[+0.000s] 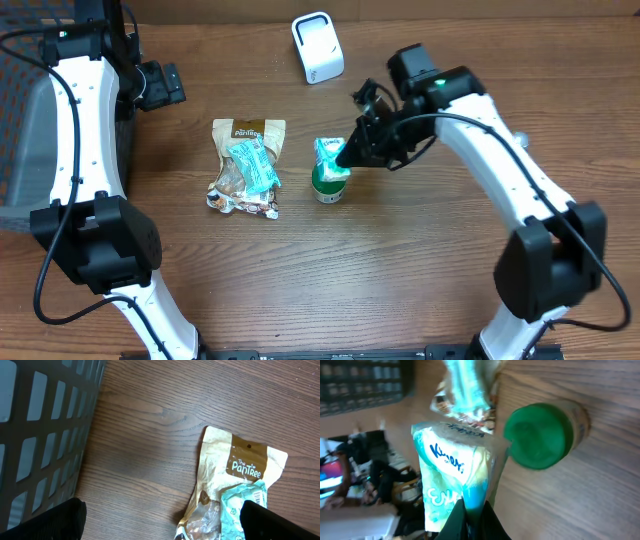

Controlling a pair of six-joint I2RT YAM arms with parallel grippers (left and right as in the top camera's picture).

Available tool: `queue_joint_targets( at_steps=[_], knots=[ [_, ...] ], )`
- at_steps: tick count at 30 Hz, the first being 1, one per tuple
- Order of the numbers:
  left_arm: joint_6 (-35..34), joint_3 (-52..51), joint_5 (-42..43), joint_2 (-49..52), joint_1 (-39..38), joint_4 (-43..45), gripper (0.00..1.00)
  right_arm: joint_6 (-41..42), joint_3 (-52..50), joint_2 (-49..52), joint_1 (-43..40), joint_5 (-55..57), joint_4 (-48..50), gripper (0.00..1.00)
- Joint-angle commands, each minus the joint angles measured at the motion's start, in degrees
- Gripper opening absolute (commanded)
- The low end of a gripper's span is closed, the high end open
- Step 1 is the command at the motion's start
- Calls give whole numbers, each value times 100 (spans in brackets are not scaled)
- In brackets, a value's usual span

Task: Scan the item barcode
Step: 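Lift the Kleenex pack off the jar and pull it right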

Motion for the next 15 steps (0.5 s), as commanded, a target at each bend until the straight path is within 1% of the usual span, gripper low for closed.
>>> queue_joint_targets(
  at_steps=[1, 3, 6, 12, 13, 15],
  knots=[
    [109, 140, 22, 2, 7, -2, 100, -715, 149, -295, -293, -750, -232, 4],
    [109, 140, 22, 2, 7, -2, 99, -1067, 149, -295, -437, -1088, -457, 4],
    [109, 140, 22, 2, 7, -2, 100, -1812, 146, -295, -627, -1574, -870, 4],
    [109, 140, 20, 2, 7, -2, 99, -2813, 146, -295, -920, -1869, -1631, 4],
    [109, 140, 22, 2, 7, -2, 100, -3246, 146, -295, -984, -2037, -1895, 4],
    [109, 140, 22, 2, 7, -2, 100, -3735, 146, -295, -1034, -2251, -2205, 4]
  ],
)
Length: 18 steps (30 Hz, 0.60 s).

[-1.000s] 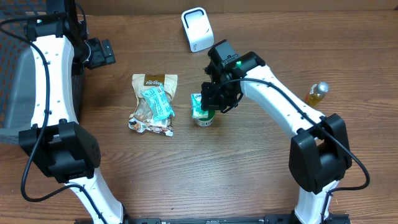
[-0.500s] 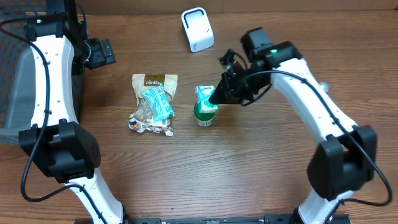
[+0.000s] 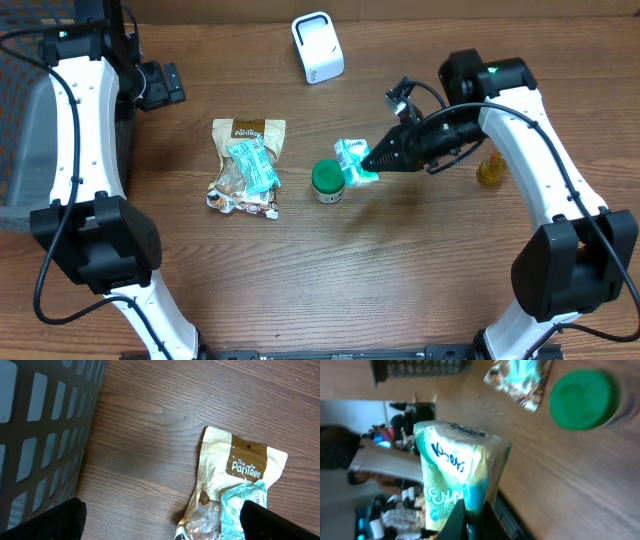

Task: Scan the item barcode
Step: 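Lift the Kleenex pack off the jar and pull it right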

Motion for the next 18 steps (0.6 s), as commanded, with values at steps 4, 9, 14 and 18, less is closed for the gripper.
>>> queue_joint_targets(
  at_steps=[4, 9, 14, 18],
  knots=[
    [109, 138, 22, 2, 7, -2, 99, -1832, 127, -140, -203, -844, -741, 4],
    [109, 138, 22, 2, 7, -2, 100, -2063, 116, -140, -238, -925, -872, 4],
    [109, 138, 22, 2, 7, -2, 100, -1958, 111, -240, -238, -1010, -872, 4],
    [109, 138, 22, 2, 7, -2, 100, -1851, 111, -551, -297, -1259, -872, 4]
  ],
)
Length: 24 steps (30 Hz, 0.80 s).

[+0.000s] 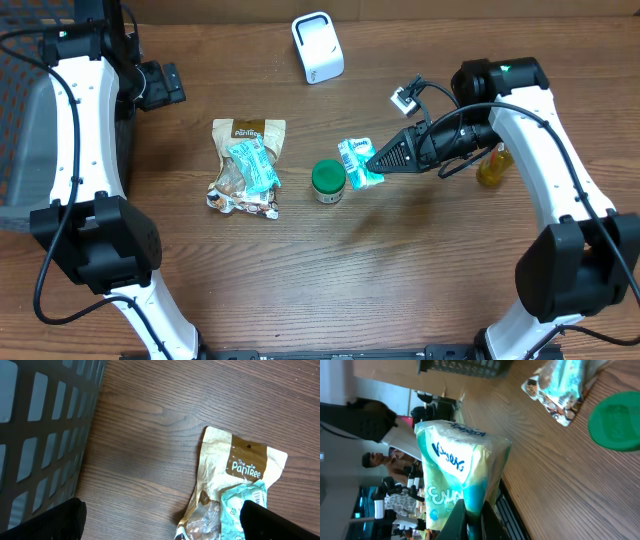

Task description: Scan the item barcode

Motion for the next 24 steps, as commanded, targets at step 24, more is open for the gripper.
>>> queue_joint_targets(
  at_steps=[24],
  knots=[
    [109, 133, 22, 2, 4, -2, 99, 431, 111, -2094, -994, -612, 0, 4]
  ],
)
